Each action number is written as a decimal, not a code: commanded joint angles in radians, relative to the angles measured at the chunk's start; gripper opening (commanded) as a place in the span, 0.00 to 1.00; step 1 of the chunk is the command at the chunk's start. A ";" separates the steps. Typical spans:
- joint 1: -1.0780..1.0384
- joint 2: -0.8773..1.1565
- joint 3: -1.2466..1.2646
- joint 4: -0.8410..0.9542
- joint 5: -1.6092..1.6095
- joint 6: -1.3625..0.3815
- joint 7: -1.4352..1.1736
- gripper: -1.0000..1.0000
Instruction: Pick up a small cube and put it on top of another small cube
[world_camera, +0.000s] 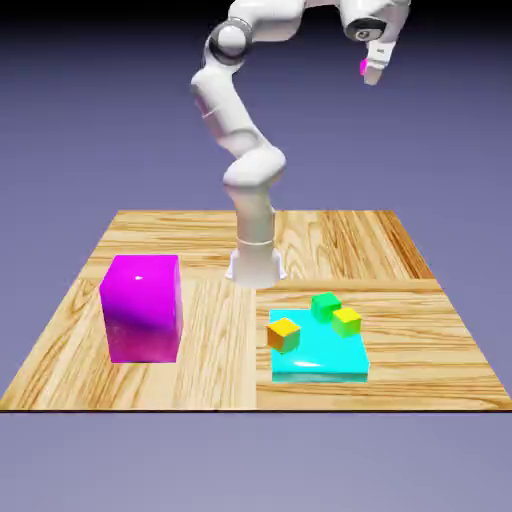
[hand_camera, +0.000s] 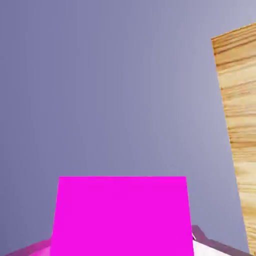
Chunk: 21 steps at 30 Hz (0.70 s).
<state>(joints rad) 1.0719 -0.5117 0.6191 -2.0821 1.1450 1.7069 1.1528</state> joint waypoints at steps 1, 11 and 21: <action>-0.026 0.013 -0.036 -0.022 0.009 0.012 0.004 0.00; -0.284 0.145 -0.399 -0.241 0.124 0.137 0.040 0.00; -0.542 0.276 -0.761 -0.460 0.240 0.263 0.077 0.00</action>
<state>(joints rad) 0.5296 -0.2352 -0.1420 -2.5420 1.3876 1.9700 1.2286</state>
